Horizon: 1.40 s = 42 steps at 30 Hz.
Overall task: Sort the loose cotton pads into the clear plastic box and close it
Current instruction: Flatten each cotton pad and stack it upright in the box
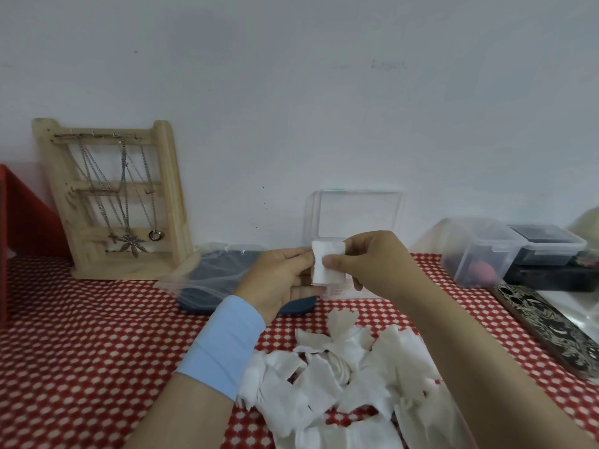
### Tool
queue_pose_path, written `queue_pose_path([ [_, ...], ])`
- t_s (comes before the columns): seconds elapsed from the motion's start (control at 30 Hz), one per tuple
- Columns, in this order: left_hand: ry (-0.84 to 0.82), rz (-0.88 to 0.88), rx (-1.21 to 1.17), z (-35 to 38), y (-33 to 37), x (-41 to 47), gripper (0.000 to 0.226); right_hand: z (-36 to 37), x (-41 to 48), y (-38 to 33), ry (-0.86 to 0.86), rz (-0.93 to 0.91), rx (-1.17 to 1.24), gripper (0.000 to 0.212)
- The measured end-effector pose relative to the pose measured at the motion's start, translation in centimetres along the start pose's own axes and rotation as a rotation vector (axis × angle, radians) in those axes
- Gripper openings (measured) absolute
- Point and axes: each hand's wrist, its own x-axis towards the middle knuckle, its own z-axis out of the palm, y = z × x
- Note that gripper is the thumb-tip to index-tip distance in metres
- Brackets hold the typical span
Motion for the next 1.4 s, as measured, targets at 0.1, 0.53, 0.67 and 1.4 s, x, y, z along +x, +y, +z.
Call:
queue_pose_path([
  [0.1,-0.017,0.001,0.02,0.0,-0.1,0.0,0.025,0.2,0.1,0.2,0.03,0.006,-0.029,0.018],
  [0.53,0.165,0.048,0.032,-1.3,0.0,0.7,0.015,-0.7,0.2,1.6,-0.235,-0.055,-0.321,0.022],
  [0.67,0.251,0.078,0.009,-2.3,0.1,1.0,0.022,0.1,0.0,2.1,-0.392,0.109,-0.562,0.038],
  [1.4,0.092,-0.034,0.126,-1.5,-0.1,0.7,0.018,-0.7,0.4,1.5,-0.303,0.07,0.355,0.015],
])
